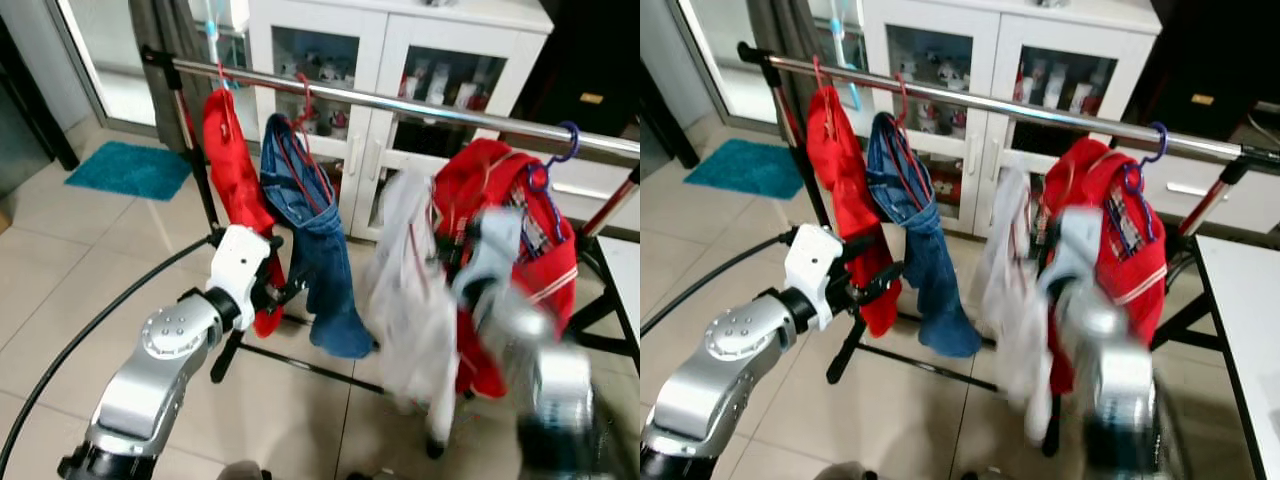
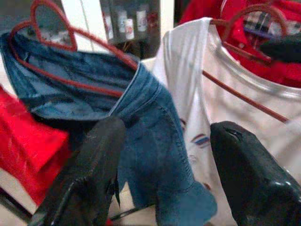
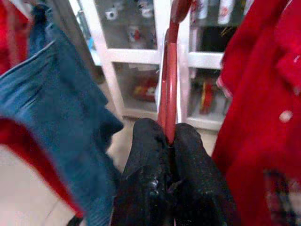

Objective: Hang hanger

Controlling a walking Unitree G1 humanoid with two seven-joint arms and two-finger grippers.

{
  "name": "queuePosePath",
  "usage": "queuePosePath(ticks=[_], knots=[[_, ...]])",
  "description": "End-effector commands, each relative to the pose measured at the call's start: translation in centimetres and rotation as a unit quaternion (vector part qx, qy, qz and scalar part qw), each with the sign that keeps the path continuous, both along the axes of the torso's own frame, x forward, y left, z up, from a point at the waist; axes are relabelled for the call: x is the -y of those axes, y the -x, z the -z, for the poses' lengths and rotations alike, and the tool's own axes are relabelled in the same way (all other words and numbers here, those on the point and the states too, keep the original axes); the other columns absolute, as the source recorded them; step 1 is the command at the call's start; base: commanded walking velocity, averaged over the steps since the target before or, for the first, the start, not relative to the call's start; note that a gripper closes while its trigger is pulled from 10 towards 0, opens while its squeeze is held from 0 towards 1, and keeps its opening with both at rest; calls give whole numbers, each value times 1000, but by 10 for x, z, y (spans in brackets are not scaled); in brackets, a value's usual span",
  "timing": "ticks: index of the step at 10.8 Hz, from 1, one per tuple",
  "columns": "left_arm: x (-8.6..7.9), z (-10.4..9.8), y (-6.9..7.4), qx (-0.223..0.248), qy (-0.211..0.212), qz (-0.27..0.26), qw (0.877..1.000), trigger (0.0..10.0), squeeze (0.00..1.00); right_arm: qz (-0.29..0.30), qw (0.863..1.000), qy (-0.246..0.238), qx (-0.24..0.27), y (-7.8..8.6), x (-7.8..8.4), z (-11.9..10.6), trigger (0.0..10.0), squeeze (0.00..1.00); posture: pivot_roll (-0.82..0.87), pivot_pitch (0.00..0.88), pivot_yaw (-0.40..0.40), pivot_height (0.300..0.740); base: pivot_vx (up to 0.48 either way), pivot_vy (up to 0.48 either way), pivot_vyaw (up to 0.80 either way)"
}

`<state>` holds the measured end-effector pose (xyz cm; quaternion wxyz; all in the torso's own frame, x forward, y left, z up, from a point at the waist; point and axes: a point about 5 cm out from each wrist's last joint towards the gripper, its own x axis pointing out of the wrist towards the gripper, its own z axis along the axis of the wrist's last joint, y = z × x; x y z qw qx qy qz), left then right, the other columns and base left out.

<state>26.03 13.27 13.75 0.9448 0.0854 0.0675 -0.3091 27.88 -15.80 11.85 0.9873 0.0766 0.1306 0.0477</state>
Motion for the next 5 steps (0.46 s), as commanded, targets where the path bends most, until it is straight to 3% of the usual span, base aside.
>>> queuePosePath(ticks=[1, 3, 5], knots=[[-2, 2, 1, -5, -7, -6, 1000, 10000, 0, 0, 1000, 3, 20, 4, -3, -11, 0, 0, 50, 41, -39, 740, 0, 0, 0], [-2, 2, 1, -5, -7, -10, 1000, 10000, 0, 22, 1000, -12, 7, 17, -2, -3, 0, 0, 54, 51, -42, 740, -120, 0, 0], [-4, 0, 1, -6, -3, -12, 1000, 10000, 0, -7, 1000, -7, 13, 20, -9, -6, 0, 0, 54, 58, -41, 740, -120, 0, 0]])
